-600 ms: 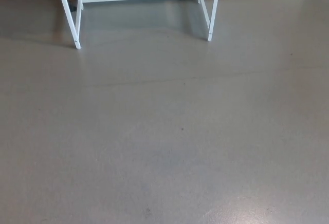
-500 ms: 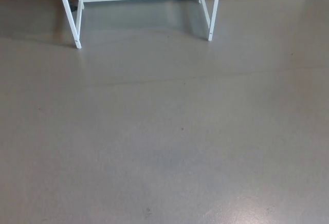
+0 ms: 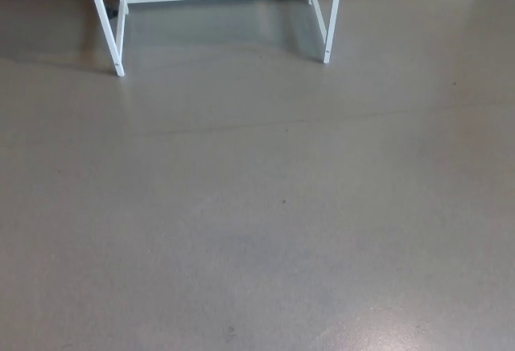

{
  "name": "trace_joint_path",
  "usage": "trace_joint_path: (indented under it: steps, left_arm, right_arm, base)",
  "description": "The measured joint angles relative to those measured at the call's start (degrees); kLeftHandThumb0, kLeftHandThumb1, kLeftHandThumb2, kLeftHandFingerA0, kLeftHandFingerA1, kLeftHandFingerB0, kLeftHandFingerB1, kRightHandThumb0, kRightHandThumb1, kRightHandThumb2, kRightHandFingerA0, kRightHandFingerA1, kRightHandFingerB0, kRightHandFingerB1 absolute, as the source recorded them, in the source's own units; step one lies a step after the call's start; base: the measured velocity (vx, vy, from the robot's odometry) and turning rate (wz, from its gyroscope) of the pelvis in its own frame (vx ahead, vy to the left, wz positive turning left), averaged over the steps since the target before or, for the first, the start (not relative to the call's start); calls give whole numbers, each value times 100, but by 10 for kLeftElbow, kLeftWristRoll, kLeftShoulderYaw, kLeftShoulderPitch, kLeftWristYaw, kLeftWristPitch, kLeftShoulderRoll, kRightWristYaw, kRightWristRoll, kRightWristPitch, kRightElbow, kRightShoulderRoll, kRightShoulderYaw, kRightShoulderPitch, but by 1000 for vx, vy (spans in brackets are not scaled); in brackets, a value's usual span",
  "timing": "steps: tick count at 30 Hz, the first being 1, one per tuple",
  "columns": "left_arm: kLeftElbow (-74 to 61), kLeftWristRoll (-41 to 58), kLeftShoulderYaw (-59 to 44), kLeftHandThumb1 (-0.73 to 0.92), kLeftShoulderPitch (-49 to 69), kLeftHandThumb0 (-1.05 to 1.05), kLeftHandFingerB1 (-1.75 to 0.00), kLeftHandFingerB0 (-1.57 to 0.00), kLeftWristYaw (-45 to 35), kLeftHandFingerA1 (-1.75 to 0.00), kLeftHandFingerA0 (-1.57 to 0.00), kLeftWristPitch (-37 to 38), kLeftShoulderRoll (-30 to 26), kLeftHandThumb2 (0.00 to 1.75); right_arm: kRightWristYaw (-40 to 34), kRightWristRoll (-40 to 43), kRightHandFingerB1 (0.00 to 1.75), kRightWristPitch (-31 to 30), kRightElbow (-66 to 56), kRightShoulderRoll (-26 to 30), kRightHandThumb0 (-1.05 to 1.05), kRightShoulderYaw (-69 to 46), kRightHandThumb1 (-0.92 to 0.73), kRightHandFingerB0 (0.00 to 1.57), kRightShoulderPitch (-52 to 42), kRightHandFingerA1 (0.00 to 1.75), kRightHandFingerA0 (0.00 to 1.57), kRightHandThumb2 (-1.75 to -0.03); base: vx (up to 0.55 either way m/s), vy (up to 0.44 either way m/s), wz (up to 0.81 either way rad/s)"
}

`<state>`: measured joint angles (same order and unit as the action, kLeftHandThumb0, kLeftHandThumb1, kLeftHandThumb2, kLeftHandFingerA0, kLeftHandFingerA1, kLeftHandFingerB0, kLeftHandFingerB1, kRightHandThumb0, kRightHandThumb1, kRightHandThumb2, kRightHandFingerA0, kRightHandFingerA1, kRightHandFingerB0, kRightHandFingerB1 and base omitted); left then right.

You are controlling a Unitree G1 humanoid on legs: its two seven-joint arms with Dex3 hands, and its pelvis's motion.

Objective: The robot walks towards a desk on which a file tray is kept in the middle and a stapler is kept to its right. The robot lifts the stapler using its right hand and places it on the file tray.

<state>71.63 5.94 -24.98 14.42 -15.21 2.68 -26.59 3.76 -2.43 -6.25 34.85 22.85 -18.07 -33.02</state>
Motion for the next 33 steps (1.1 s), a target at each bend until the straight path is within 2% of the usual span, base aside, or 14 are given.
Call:
trace_joint_path:
  steps: [2, 4, 6, 8, 10, 12, 13, 18, 20, 24, 25, 26, 32, 33]
  left_arm:
    - [4, 0, 0, 53, 0, -68, -73, -5, -1, -84, -13, 2, 0, 126]
    - [3, 1, 0, 55, -4, -68, -69, -3, -2, -77, -7, 5, -4, 126]
    - [2, 1, 3, 58, -6, -68, -81, 0, -5, -90, 0, 9, -4, 118]
    - [7, 0, 8, 54, 1, -71, -69, -5, -7, -76, -6, 10, -2, 124]
    - [9, 0, 9, 55, 8, -71, -67, -4, -9, -76, -10, 10, -2, 124]
    - [9, 0, 10, 54, 10, -73, -64, -2, -9, -77, -16, 11, -2, 125]
    - [9, 0, 12, 54, 11, -75, -64, -4, -9, -77, -16, 12, -2, 125]
    - [3, 0, 16, 59, -2, -72, -84, 0, -10, -102, -13, 18, -13, 118]
    - [2, 0, 17, 63, -7, -47, -62, -1, -9, -75, -20, 20, -14, 130]
    - [7, 0, 19, 54, -13, -69, -71, -10, -7, -84, -24, 21, -14, 125]
    - [9, 0, 18, 52, -13, -74, -67, -5, -6, -79, -17, 21, -14, 124]
    - [11, 0, 18, 54, -13, -77, -61, -4, -5, -74, -9, 21, -14, 125]
    - [6, 1, 18, 57, -8, -88, -60, -9, -10, -75, -9, 21, -9, 126]
    - [4, 1, 19, 63, -10, -79, -72, 0, -11, -101, -9, 21, -8, 111]
  right_arm:
    - [-1, -2, 7, 1, 3, 3, -89, 3, -76, 0, -1, 77, 53, -105]
    - [0, -3, 12, 3, 9, 4, -89, 4, -68, 0, -1, 40, 11, -105]
    - [-1, -6, 10, 7, 31, 10, -90, 13, -71, 0, 4, 88, 52, -104]
    - [-2, -11, 6, 12, 40, 21, -85, 20, -84, 0, 5, 67, 44, -65]
    - [-2, -15, 8, 16, 34, 24, -93, 24, -74, 0, 0, 71, 47, -105]
    - [-1, -14, 10, 17, 26, 23, -78, 23, -80, 0, -2, 66, 44, -64]
    - [-1, -12, 15, 23, 36, 23, -84, 18, -65, 0, 4, 30, 8, -99]
    - [9, 4, 5, 47, 89, 11, -95, 8, -74, 0, 27, 38, 12, -104]
    - [8, -1, 6, 47, 83, 12, -92, 19, -71, 0, 21, 28, 10, -103]
    - [4, -7, 3, 57, 102, 16, -98, 28, -73, 0, 27, 9, 10, -103]
    - [4, -6, 0, 60, 111, 17, -82, 28, -84, 0, 31, 35, 7, -67]
    - [4, -6, 0, 62, 116, 18, -103, 28, -75, 0, 33, 18, 11, -105]
    - [-3, -30, 0, 59, 82, 32, -105, 66, -77, 0, 18, 28, 11, -109]
    - [-4, -33, 0, 54, 62, 40, -104, 67, -76, 0, 11, 20, 10, -107]
  base:
    - [11, -22, 10]
    - [0, 13, 9]
    - [-11, 40, 9]
    - [-2, 30, 3]
    - [45, 134, -1]
    - [86, 227, -13]
    - [152, 340, -38]
    - [173, 461, -3]
    - [185, 115, -5]
    - [206, 17, 10]
    - [233, -73, 12]
    - [232, -107, 12]
    - [233, -210, 26]
    - [148, -252, 37]
